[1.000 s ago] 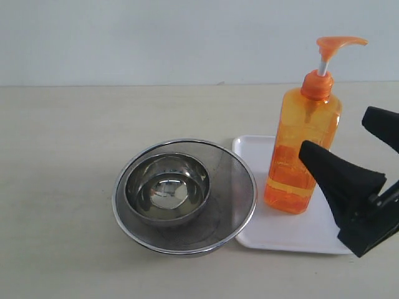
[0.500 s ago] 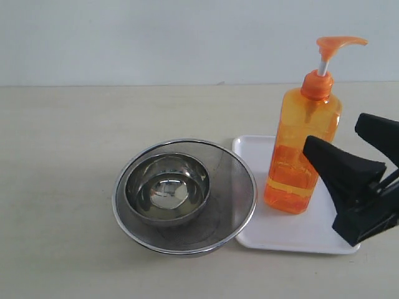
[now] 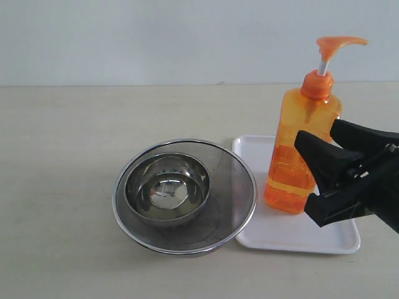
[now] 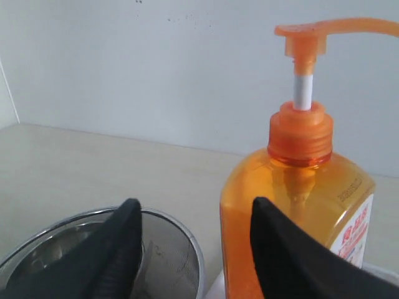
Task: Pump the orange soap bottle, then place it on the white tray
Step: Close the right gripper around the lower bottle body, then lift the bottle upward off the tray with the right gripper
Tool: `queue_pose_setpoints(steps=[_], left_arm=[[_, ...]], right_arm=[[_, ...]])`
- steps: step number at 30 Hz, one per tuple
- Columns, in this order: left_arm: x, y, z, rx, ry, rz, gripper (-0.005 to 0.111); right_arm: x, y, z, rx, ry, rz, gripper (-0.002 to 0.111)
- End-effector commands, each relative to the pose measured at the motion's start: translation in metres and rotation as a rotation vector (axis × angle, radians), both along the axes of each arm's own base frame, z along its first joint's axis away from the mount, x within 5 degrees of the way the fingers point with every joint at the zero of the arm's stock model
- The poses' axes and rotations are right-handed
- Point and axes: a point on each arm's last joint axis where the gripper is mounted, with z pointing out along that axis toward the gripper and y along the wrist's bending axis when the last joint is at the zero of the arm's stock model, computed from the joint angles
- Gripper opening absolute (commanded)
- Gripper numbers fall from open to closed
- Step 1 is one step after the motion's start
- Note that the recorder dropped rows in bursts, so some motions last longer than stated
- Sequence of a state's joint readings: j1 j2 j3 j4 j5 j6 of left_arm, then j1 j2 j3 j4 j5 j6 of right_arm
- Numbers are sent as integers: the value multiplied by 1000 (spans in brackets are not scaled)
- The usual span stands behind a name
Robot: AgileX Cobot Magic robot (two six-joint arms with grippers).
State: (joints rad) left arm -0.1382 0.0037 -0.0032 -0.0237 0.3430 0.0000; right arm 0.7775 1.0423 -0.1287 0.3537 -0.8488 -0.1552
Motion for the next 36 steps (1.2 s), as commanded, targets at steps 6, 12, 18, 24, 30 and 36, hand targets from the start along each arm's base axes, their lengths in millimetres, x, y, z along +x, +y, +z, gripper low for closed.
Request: queue_pose_setpoints(steps=[6, 12, 18, 24, 30, 36], left_arm=[[0, 0, -1, -1, 0, 1, 96], [0, 0, -1, -1, 0, 1, 96], [0, 0, -1, -1, 0, 1, 96], [0, 0, -1, -1, 0, 1, 96], [0, 0, -1, -1, 0, 1, 96], [0, 0, -1, -1, 0, 1, 96]], right_arm=[[1, 1, 5, 46, -35, 3, 49], [7, 3, 5, 55, 42, -36, 98], [25, 11, -6, -9, 136, -119, 105], [49, 25, -24, -67, 143, -200, 105], [64, 31, -41, -79, 150, -277, 105], [71, 29, -49, -59, 140, -364, 105]])
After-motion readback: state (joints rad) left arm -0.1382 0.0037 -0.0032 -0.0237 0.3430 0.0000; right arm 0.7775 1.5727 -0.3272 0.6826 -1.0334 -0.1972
